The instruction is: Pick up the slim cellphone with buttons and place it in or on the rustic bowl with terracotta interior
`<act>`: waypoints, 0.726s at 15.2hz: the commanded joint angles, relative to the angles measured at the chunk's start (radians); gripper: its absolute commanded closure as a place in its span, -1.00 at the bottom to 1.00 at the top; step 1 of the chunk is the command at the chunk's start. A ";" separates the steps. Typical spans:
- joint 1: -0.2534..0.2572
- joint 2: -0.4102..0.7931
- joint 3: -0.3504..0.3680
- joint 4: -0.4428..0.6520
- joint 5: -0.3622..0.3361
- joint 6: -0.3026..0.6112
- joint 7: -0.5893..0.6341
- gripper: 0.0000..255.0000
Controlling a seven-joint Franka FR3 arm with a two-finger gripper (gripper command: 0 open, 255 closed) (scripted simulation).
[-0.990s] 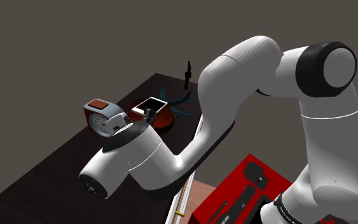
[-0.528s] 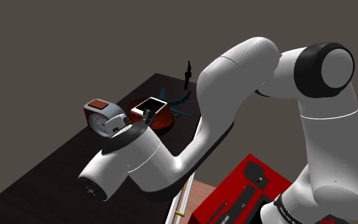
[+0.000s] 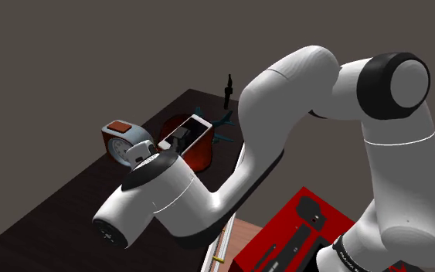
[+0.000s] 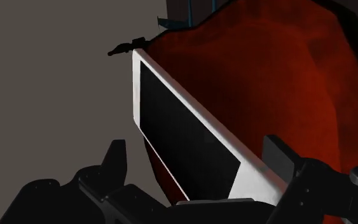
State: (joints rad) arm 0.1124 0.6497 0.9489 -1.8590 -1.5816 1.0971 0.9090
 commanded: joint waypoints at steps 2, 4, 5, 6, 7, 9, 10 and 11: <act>0.066 0.031 0.001 0.050 0.018 -0.058 -0.002 -1.00; 0.088 0.040 0.002 0.067 0.023 -0.075 -0.002 -1.00; 0.088 0.040 0.002 0.067 0.023 -0.075 -0.002 -1.00; 0.088 0.040 0.002 0.067 0.023 -0.075 -0.002 -1.00; 0.088 0.040 0.002 0.067 0.023 -0.075 -0.002 -1.00; 0.088 0.040 0.002 0.067 0.023 -0.075 -0.002 -1.00; 0.088 0.040 0.002 0.067 0.023 -0.075 -0.002 -1.00; 0.087 0.040 0.002 0.067 0.023 -0.075 -0.002 -1.00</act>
